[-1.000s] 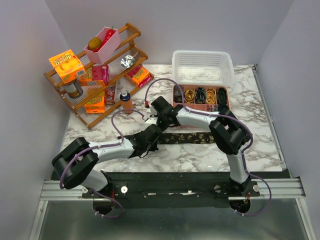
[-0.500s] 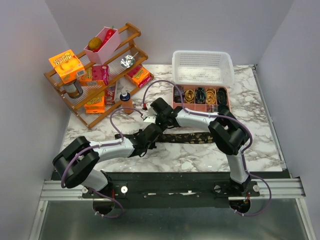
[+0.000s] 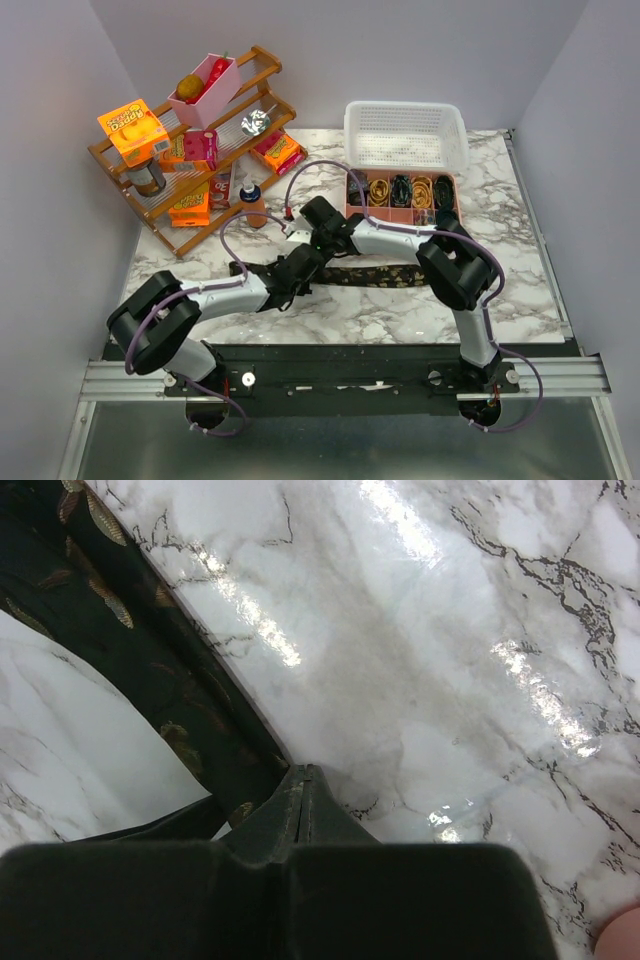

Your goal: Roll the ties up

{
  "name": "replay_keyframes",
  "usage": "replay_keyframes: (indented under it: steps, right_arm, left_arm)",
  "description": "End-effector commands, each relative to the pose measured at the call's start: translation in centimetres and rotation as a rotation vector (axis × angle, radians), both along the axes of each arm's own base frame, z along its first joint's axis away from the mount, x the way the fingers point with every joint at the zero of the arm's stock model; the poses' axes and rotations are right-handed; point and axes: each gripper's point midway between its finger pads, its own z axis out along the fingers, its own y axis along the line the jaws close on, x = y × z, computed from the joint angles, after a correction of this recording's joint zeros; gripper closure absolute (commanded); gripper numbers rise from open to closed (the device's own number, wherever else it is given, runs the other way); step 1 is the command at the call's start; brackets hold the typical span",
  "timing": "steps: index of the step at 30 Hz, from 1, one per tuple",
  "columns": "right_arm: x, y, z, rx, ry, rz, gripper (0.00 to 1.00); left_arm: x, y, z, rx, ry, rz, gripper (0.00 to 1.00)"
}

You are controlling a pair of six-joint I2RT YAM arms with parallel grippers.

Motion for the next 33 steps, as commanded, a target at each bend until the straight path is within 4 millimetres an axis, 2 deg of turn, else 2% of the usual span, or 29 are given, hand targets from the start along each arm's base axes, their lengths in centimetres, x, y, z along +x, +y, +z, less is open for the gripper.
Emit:
replay_keyframes:
  steps: [1, 4, 5, 6, 8, 9, 11, 12, 16, 17, 19, 20, 24, 26, 29, 33]
  right_arm:
    - [-0.7, -2.3, -2.1, -0.139, -0.002, -0.053, 0.99]
    - [0.7, -2.0, -0.2, -0.122, -0.063, -0.096, 0.99]
    - [1.1, -1.7, 0.5, -0.107, -0.080, -0.101, 0.99]
    - [1.3, -1.4, 1.2, -0.091, -0.092, -0.100, 0.99]
    - [1.7, -1.1, 2.2, -0.070, -0.111, -0.112, 0.99]
    - [1.8, -1.0, 2.6, -0.061, -0.118, -0.114, 0.99]
    - [2.0, -0.8, 3.4, -0.044, -0.130, -0.121, 0.99]
    - [2.0, -0.8, 3.6, -0.038, -0.135, -0.122, 0.99]
    - [1.3, -0.6, 4.5, -0.003, -0.138, -0.085, 0.99]
    - [1.1, -0.5, 5.2, 0.022, -0.142, -0.077, 0.99]
    - [0.5, -0.9, 5.0, 0.027, -0.134, -0.066, 0.99]
    - [0.2, -0.7, 5.7, 0.055, -0.137, -0.055, 0.99]
    - [-1.5, -0.9, 4.8, 0.065, -0.085, 0.001, 0.99]
    - [-2.6, -1.2, 3.8, 0.051, -0.058, 0.027, 0.99]
    - [-3.4, -1.9, 2.1, 0.007, -0.029, 0.032, 0.99]
    - [-3.4, -3.0, 0.5, -0.051, -0.019, 0.000, 0.99]
  left_arm:
    - [0.1, 2.1, 1.1, 0.038, -0.032, 0.028, 1.00]
    - [0.2, 3.0, 2.9, 0.007, -0.059, 0.044, 0.88]
    - [0.4, 3.6, 3.4, -0.002, -0.068, 0.057, 0.76]
    - [0.6, 3.6, 4.7, -0.033, -0.091, 0.056, 0.70]
    - [0.9, 4.4, 5.8, -0.053, -0.104, 0.074, 0.62]
    - [1.1, 4.6, 6.6, -0.072, -0.123, 0.082, 0.60]
    - [1.3, 5.3, 7.0, -0.087, -0.117, 0.097, 0.54]
    - [2.0, 6.4, 7.3, -0.095, -0.121, 0.136, 0.54]
    - [3.0, 8.3, 7.2, -0.151, -0.099, 0.185, 0.50]
    - [3.1, 8.2, 7.3, -0.180, -0.091, 0.183, 0.49]
    - [3.9, 8.7, 7.8, -0.223, -0.098, 0.209, 0.48]
    - [3.9, 8.4, 7.9, -0.257, -0.090, 0.205, 0.47]
    - [4.8, 8.5, 8.4, -0.355, -0.075, 0.214, 0.46]
    - [5.7, 8.8, 9.3, -0.414, -0.091, 0.216, 0.39]
    - [6.1, 8.1, 10.4, -0.482, -0.079, 0.174, 0.37]
    - [6.4, 8.3, 10.7, -0.487, -0.069, 0.165, 0.36]
